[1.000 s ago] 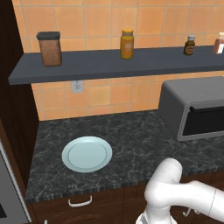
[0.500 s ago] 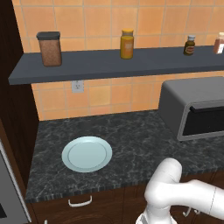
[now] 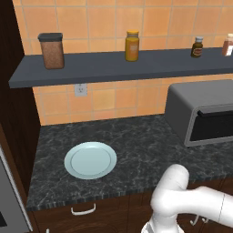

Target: Pick up the kebab skewer and baguette bread, and place them inside the toaster oven. Close the toaster oven door and start by setting the timer.

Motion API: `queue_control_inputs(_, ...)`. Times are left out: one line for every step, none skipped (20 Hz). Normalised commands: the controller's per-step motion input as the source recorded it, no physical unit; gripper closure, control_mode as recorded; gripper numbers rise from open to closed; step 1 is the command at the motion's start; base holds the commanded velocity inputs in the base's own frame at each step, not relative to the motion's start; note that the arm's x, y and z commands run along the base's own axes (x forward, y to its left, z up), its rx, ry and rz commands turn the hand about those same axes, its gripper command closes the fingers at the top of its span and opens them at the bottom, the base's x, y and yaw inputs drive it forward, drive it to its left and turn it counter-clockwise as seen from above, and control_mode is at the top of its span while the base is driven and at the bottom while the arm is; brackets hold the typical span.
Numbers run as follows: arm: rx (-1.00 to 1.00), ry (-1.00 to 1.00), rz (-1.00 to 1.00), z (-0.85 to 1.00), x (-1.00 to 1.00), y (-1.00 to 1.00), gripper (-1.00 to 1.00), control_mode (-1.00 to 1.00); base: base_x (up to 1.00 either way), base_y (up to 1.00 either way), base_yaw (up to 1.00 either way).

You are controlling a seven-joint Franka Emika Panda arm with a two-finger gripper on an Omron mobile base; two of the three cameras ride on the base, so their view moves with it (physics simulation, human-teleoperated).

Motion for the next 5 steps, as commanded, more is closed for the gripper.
queue_control_inputs(0.28, 0.0, 0.0, 0.0, 0.0, 0.0, 1.0, -1.0, 0.0, 0.0, 0.0)
queue_control_inputs(0.27, 0.0, -0.01, 0.0, 0.0, 0.0, 1.0, -1.0, 0.0, 0.0, 0.0)
queue_control_inputs(0.29, 0.0, -0.01, 0.0, 0.0, 0.0, 1.0, -1.0, 0.0, 0.0, 0.0)
queue_control_inputs(0.26, 0.0, 0.0, 0.0, 0.0, 0.0, 1.0, -1.0, 0.0, 0.0, 0.0)
queue_control_inputs(0.24, 0.0, -0.02, 0.01, 0.0, 0.0, 1.0, -1.0, 0.0, 0.0, 0.0)
